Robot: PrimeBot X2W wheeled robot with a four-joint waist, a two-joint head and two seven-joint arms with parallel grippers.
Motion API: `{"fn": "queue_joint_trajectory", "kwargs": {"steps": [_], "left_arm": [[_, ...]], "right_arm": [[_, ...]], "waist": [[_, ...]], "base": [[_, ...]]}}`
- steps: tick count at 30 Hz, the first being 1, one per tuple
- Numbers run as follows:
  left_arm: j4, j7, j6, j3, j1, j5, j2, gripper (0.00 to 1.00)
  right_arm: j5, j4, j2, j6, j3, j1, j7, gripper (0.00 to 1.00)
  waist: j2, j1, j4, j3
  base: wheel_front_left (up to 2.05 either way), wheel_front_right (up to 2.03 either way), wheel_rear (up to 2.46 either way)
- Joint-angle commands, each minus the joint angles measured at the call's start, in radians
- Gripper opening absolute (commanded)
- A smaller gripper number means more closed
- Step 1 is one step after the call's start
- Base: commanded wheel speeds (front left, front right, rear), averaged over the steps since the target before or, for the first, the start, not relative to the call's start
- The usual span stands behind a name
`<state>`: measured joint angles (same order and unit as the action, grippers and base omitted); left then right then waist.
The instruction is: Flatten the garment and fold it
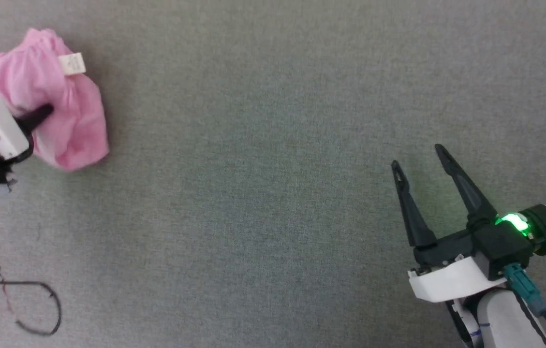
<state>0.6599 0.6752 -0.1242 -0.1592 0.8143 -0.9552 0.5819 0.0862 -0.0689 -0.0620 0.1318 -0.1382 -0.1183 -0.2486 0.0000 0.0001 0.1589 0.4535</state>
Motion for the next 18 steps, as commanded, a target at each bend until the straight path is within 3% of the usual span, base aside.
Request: {"fn": "queue_joint_trajectory", "kwargs": {"steps": [1,10,18], "left_arm": [[-0.020,-0.028,-0.006,0.000,-0.012,-0.003,0.008,0.00],[-0.220,-0.365,-0.006,-0.073,-0.029,0.056,0.054,0.00],[-0.397,-0.584,-0.006,-0.144,-0.037,0.131,0.018,0.00]], "right_arm": [[-0.006,0.007,0.002,-0.001,0.008,0.002,-0.007,1.00],[-0.021,0.067,0.010,-0.001,0.063,0.044,-0.012,1.00],[-0.041,0.092,0.011,-0.001,0.109,0.066,-0.013,1.00]], "waist": [[0.0000,-0.0001,0.009,-0.083],[0.0000,-0.0001,0.011,-0.252],[0.0000,-0.0001,-0.024,-0.344]], "base": [[0.00,0.00,0.00],[0.00,0.00,0.00],[0.00,0.00,0.00]]}}
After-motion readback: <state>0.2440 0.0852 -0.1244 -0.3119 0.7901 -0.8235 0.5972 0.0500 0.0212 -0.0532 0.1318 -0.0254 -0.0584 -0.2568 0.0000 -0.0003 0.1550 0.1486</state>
